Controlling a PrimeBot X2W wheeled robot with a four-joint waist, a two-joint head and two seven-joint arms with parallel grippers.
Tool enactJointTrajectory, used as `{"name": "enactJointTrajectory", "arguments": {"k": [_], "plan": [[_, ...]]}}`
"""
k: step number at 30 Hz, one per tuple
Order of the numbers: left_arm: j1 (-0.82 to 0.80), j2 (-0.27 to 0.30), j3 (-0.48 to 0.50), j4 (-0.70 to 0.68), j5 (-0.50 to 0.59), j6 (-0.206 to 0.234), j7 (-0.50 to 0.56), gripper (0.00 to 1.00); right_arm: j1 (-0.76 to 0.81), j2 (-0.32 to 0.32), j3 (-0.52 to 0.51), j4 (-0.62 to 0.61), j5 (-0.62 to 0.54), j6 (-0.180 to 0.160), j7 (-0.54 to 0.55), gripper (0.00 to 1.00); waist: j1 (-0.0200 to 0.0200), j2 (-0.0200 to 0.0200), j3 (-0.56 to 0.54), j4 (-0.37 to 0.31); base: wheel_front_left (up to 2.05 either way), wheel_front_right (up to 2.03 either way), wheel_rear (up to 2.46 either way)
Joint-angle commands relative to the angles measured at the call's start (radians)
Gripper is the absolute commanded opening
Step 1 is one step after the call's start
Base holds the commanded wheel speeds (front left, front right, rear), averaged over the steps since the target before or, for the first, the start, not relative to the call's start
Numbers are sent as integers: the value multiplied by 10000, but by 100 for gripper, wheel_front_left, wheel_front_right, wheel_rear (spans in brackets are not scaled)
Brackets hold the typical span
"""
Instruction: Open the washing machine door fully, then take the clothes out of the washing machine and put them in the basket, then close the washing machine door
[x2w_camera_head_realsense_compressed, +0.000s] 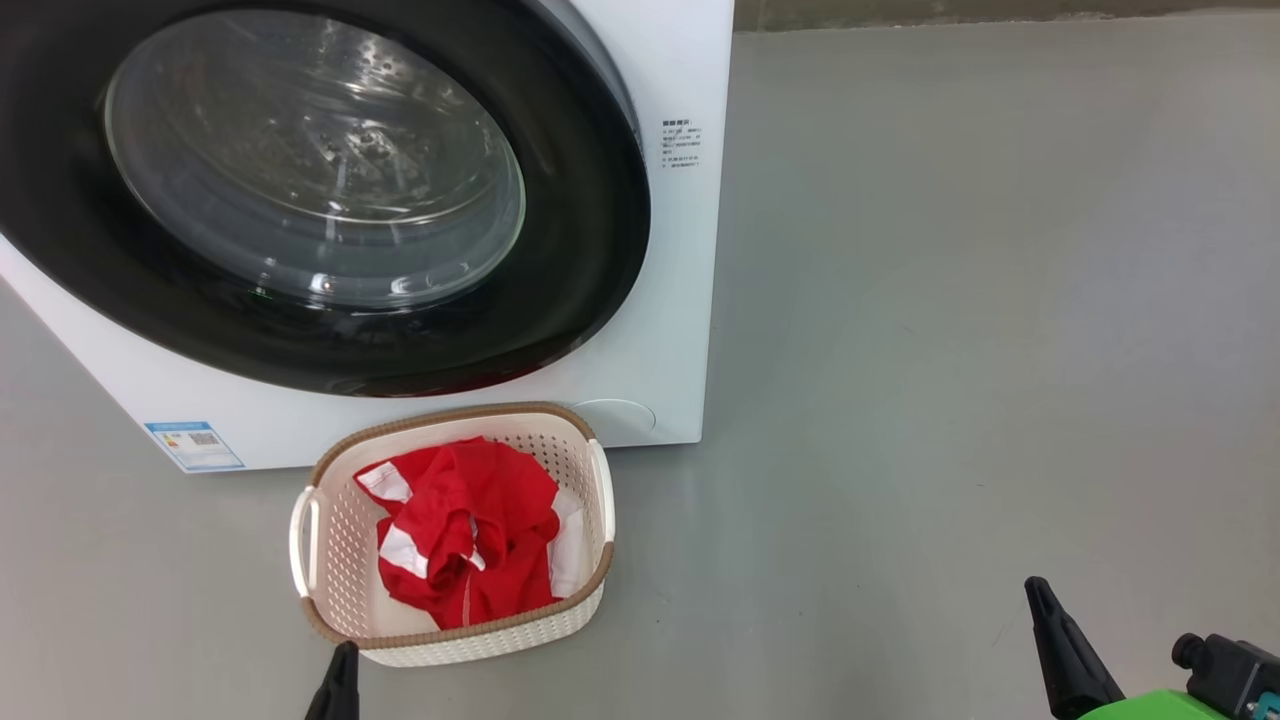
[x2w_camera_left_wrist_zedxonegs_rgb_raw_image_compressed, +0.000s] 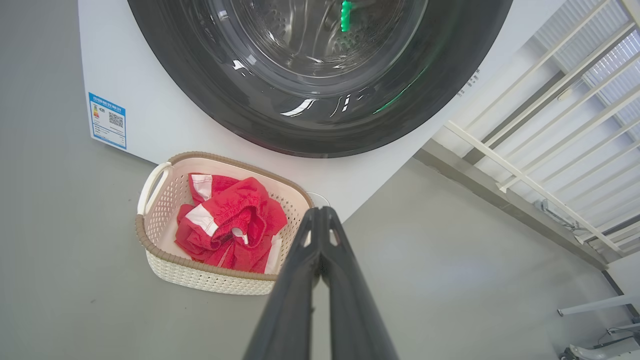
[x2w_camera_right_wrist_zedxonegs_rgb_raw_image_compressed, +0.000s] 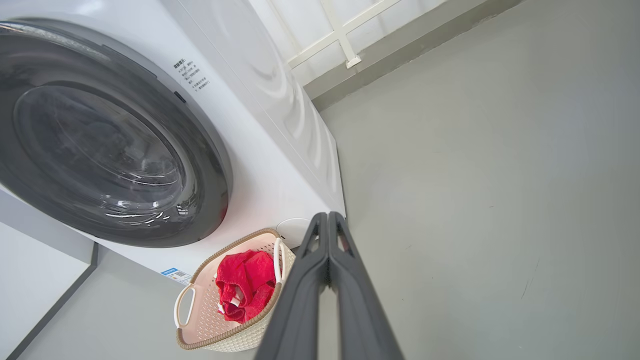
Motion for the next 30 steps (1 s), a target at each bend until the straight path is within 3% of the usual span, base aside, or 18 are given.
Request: {"name": "enactJointTrajectory", "arguments": {"k": [1, 30], "plan": [[-331, 143, 157, -207, -251, -19, 68, 0, -349, -81, -79, -250, 225, -3, 76, 0, -2, -1, -6, 2, 0, 0, 0], [-811, 213, 362, -205, -3364, -35, 860, 0, -880, -2, -343, -328, 2993, -6, 893, 0, -2, -1, -141, 52, 0, 0, 0]]}}
